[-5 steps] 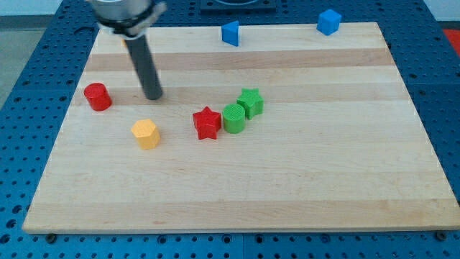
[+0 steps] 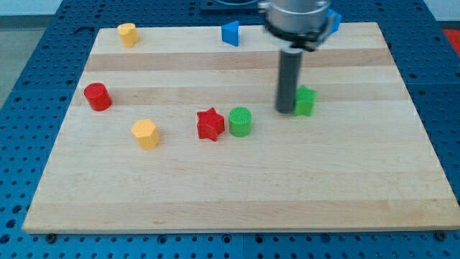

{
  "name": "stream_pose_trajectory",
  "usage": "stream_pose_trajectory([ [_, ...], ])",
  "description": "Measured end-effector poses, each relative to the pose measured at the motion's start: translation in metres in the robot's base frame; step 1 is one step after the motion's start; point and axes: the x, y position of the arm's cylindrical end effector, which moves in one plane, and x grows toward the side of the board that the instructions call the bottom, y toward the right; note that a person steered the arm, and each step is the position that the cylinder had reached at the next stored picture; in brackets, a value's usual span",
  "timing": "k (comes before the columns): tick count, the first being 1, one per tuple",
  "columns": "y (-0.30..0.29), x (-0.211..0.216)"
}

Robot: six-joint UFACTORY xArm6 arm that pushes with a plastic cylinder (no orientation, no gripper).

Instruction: Push green star to the right center of the board

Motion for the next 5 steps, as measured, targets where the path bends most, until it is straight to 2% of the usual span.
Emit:
stream_pose_trajectory([
  [3, 0.076, 0.000],
  [4, 0.084, 0.000],
  [5, 0.080, 0.017],
])
